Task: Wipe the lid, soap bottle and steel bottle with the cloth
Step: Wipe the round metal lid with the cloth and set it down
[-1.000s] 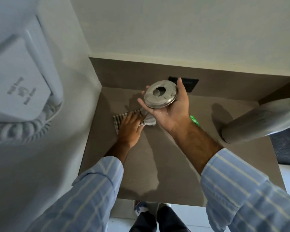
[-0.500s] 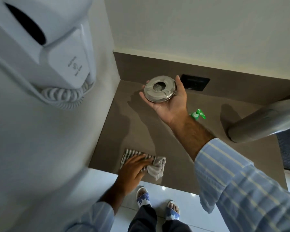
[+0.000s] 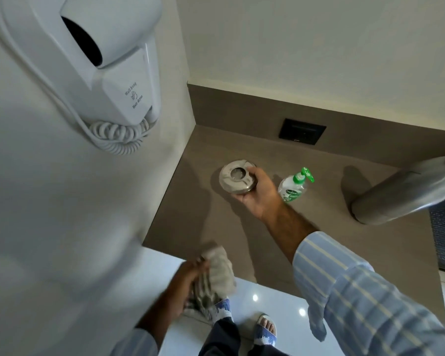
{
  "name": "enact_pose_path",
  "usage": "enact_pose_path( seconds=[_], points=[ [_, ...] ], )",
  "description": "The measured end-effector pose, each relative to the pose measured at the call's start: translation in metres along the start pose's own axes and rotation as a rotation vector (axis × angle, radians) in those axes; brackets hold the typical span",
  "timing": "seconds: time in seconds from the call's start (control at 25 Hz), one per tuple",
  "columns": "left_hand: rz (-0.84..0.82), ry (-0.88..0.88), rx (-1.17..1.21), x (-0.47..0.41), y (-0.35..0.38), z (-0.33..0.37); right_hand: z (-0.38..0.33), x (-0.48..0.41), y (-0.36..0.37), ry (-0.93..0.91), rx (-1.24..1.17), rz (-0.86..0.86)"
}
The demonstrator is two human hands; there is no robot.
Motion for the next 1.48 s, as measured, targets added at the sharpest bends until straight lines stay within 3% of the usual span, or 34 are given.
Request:
enact_pose_path(
  seconds=[0.08,0.2,0.52,0.72,0.84,1.04,1.2,1.28,1.4,1.48],
  points=[
    [0.026,-0.039,0.364,-0.025,-0.027,0.037,0.008,-0.01,-0.012,0.007,0.046,0.046],
    [-0.004,0.089,0.504,-0.063,-0.043,0.112,0.016,-0.024,-0.022,-0.077,0.218,0.103],
    [0.112,0.052,0.246,-0.153,-0.047,0.126,0.012,-0.069,-0.03,-0.309,0.463,0.226],
    [0.162,0.034,0.202,-0.162,-0.042,0.122,-0.004,-0.069,-0.02,-0.476,1.113,0.328],
    [0.184,0.058,0.167,-0.16,-0.039,0.125,-0.008,-0.073,-0.021,-0.491,1.274,0.379],
    [0.251,0.08,0.109,-0.159,-0.045,0.122,-0.012,-0.059,-0.022,-0.518,1.263,0.38],
    [0.514,0.269,0.163,-0.111,-0.06,0.154,-0.02,-0.014,-0.046,-0.542,1.186,0.27],
    [0.467,0.33,0.161,-0.101,-0.035,0.179,-0.034,0.01,-0.085,-0.586,1.136,0.303],
    [0.317,0.358,0.059,-0.103,0.027,0.207,-0.075,0.054,-0.149,-0.686,1.017,0.542],
    [0.313,0.392,-0.079,-0.11,0.06,0.219,-0.103,0.074,-0.164,-0.751,0.986,0.62]
  ],
)
Point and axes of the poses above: each hand's wrist, its own x-axis away from the middle knuckle, its own y-axis out of the palm, z = x × y, the point moved 9 cm from there along -x, towards the middle knuckle, and after that the axes turned 10 degrees about -x, right-handed, at the moved point
